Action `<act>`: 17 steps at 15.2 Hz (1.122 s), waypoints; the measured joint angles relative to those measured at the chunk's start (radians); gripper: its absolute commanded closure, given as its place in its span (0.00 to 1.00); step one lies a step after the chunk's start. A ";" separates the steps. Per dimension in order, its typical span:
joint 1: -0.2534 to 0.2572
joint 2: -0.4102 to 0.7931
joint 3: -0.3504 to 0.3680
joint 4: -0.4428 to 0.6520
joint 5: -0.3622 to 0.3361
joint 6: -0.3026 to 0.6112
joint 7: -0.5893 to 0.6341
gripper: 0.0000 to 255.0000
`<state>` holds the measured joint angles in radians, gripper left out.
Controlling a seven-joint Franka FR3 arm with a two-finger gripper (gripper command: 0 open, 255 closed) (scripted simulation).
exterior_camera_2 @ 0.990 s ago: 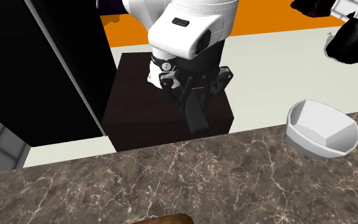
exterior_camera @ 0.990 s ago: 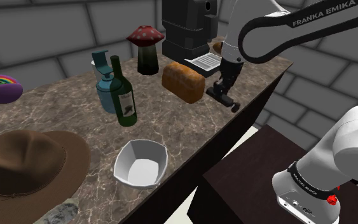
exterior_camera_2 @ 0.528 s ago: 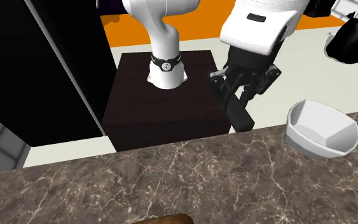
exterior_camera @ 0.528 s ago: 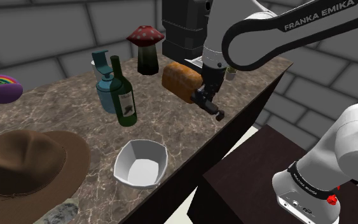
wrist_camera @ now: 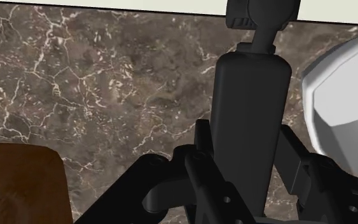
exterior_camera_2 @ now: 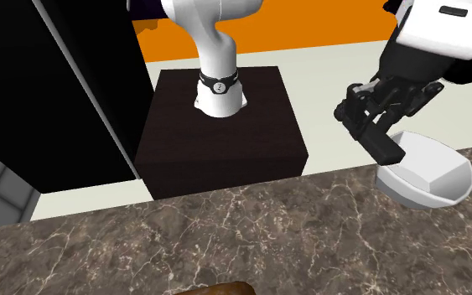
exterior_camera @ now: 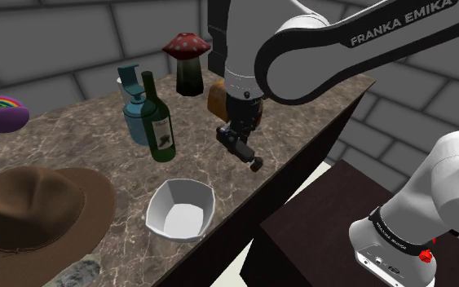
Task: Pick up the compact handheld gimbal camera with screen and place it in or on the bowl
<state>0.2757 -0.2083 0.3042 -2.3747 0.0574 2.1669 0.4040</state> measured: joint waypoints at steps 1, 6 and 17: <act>0.009 0.014 0.015 0.021 -0.002 -0.006 0.026 1.00; 0.046 0.152 0.088 0.160 -0.046 -0.015 0.167 1.00; 0.137 0.386 0.157 0.398 -0.163 -0.045 0.384 1.00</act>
<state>0.4125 0.1779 0.4617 -1.9762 -0.1054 2.1214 0.7884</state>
